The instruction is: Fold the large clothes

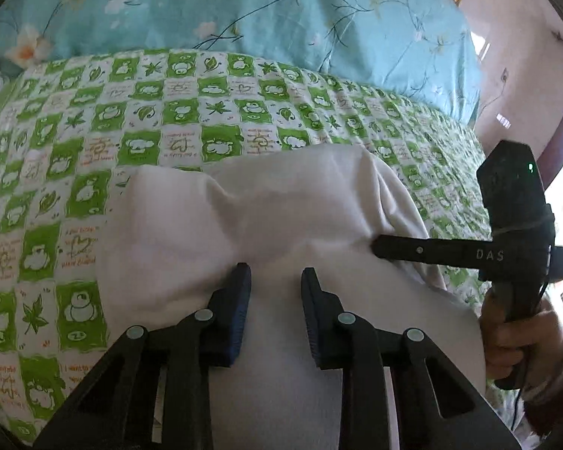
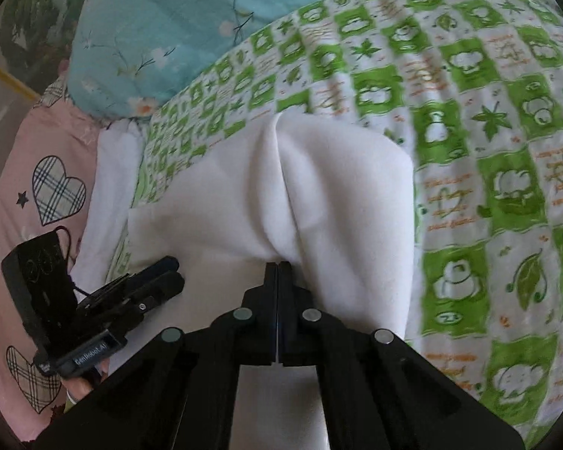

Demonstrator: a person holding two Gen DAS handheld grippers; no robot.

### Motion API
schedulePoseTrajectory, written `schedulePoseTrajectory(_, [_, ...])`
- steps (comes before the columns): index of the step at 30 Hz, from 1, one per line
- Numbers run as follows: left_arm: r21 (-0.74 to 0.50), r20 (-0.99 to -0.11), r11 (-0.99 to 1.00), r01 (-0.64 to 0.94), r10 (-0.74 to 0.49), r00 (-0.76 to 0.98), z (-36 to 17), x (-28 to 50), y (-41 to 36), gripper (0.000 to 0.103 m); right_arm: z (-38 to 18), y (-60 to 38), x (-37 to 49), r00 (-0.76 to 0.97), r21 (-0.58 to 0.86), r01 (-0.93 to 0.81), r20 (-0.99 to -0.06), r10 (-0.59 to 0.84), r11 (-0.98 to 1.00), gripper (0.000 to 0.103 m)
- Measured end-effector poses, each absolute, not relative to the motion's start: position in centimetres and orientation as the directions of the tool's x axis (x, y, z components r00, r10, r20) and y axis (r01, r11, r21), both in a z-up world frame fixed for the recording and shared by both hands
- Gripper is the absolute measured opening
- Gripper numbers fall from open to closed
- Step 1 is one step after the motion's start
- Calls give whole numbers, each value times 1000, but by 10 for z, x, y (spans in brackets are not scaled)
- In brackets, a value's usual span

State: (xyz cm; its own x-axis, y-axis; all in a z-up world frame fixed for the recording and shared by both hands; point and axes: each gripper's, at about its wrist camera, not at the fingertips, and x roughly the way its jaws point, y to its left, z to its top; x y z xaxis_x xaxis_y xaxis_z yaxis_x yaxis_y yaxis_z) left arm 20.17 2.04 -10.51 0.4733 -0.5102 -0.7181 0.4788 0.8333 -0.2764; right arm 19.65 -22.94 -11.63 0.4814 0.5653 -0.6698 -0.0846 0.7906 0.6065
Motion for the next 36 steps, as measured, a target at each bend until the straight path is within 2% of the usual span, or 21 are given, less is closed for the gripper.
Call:
schedulePoseTrajectory(3, [-314,-709,835,452,-523,473,-98,196,33,23,-116,-231,190,484,615,-88,-661,573,784,0])
schedulePoseTrajectory(6, [-341,-678,830,440,-542,497,-77,171,49,23,-107,-227,184,485,598,-97,-670,562,796,0])
schedulePoseTrajectory(8, [-356,-647,815,457,-568,509,-63,140,60,23,-95,-226,169,491,579,-108,-676,550,808,5])
schedulePoseTrajectory(13, [-423,-581,742,520,-662,473,-52,75,72,23,-73,-218,113,472,567,-228,-647,599,792,5])
schedulePoseTrajectory(16, [-401,-631,753,522,-640,439,-77,50,61,23,-81,-209,90,434,547,-256,-671,601,797,5])
schedulePoseTrajectory(18, [-412,-654,757,507,-633,414,-95,47,56,21,-93,-209,82,440,471,-239,-727,527,849,5])
schedulePoseTrajectory(19, [-422,-658,756,499,-635,405,-103,47,55,19,-100,-213,80,445,432,-214,-756,481,876,5])
schedulePoseTrajectory(20, [-421,-657,758,499,-634,408,-109,47,55,6,-106,-218,80,455,398,-191,-774,440,897,1])
schedulePoseTrajectory(21, [-427,-659,758,493,-634,405,-113,50,55,0,-111,-224,81,458,383,-174,-784,419,907,0])
schedulePoseTrajectory(24, [-535,-623,711,457,-697,355,-125,64,60,0,-121,-237,84,444,447,-136,-770,457,884,0])
schedulePoseTrajectory(28, [-499,-626,723,478,-682,378,-126,59,54,0,-119,-234,81,455,421,-148,-775,440,895,0])
schedulePoseTrajectory(31, [-515,-630,730,449,-677,380,-119,60,58,1,-119,-239,80,454,464,-134,-756,470,876,0])
schedulePoseTrajectory(34, [-483,-627,756,443,-651,427,-99,50,65,1,-105,-247,72,486,500,-111,-726,486,859,5])
schedulePoseTrajectory(35, [-468,-621,766,441,-640,453,-90,45,68,7,-100,-251,68,505,488,-106,-724,470,866,8])
schedulePoseTrajectory(36, [-459,-615,776,433,-629,476,-85,43,72,20,-96,-255,67,515,484,-102,-722,462,869,16])
